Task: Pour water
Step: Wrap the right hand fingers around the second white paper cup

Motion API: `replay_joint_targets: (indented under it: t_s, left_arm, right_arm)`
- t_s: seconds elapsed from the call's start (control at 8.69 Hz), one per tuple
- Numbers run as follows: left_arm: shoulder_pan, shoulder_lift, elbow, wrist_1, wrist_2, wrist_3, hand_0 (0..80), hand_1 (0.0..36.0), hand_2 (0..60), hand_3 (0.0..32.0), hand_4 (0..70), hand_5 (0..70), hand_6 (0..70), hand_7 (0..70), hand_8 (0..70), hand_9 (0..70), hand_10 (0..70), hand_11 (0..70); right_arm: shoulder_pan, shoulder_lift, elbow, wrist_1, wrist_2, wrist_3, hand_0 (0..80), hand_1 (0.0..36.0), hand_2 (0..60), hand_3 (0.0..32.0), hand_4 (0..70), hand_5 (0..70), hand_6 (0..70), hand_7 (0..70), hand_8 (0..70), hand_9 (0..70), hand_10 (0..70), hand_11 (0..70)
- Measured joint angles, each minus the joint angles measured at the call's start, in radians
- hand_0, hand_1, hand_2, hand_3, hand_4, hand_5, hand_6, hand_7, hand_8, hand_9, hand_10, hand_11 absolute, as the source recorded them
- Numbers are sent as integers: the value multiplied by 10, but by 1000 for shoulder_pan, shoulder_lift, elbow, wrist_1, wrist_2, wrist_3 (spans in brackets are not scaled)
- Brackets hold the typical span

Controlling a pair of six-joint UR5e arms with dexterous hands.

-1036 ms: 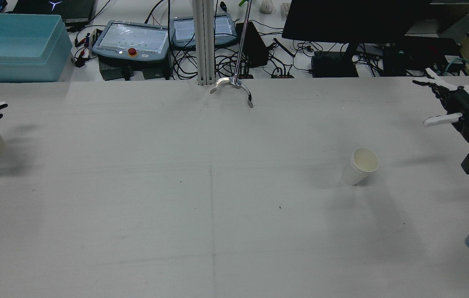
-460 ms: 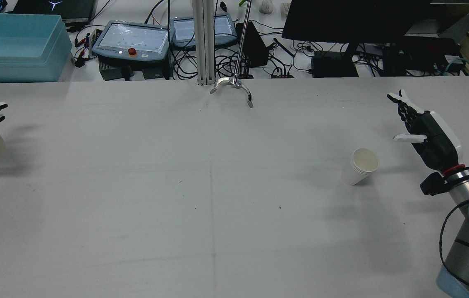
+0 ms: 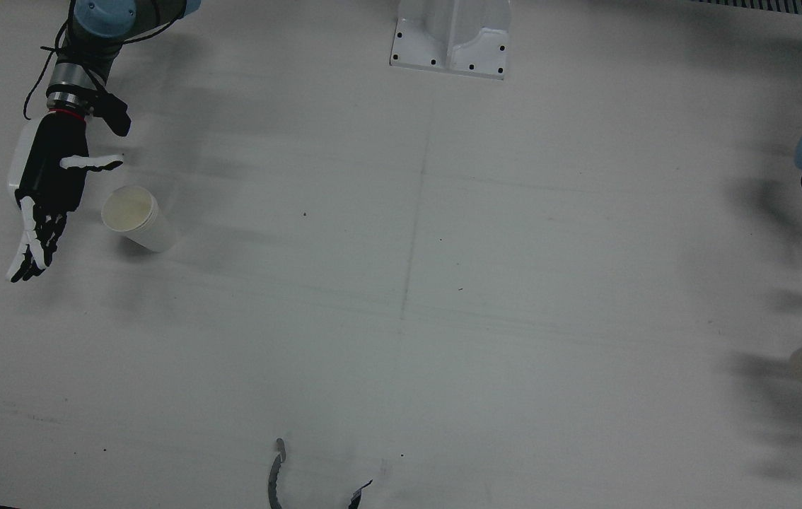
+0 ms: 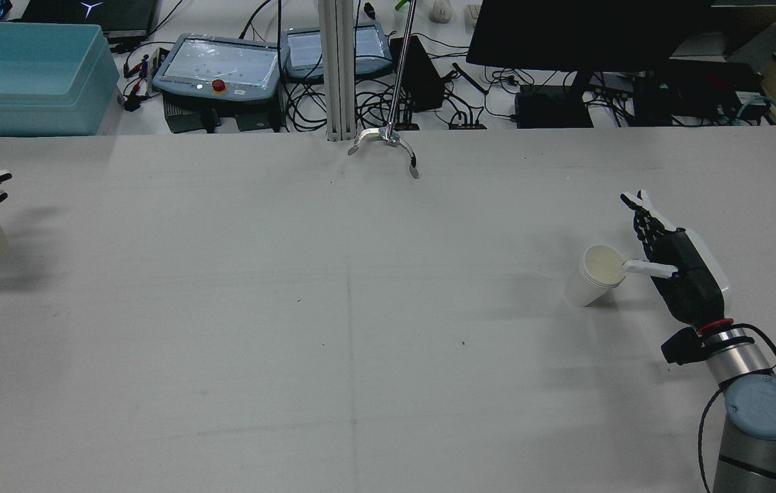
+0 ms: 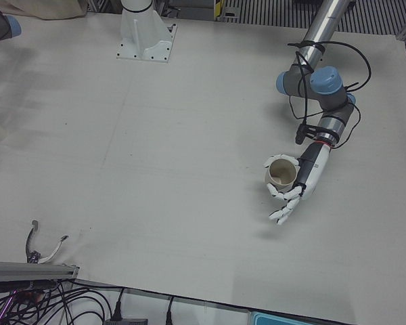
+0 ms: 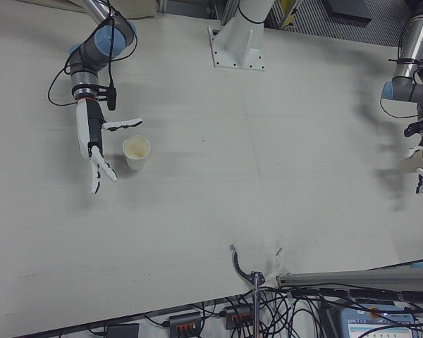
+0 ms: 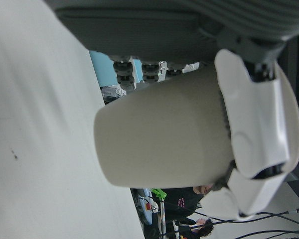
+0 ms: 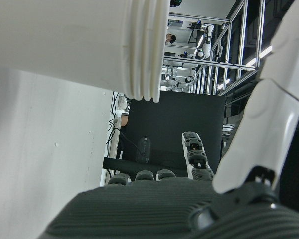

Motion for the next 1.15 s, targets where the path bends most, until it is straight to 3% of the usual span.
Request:
replay_joint_targets:
  t_s: [0.35,1.15]
  left_arm:
    - [-1,0,1,-1,0,0,533,360,600,0,700,700,110,180,63,89,70,121]
    - [2,0,-4,-1,0,1,550,360,600,0,700,700,109,180,62,87,70,123]
  right_arm:
    - [-28,-21,-4,-5,25,-57,530,151,0,0,33,81,0,0,0,0,0,0]
    - [-47,5,-51,-6,33,-117,530,149,0,0,59,88,0,0,0,0,0,0]
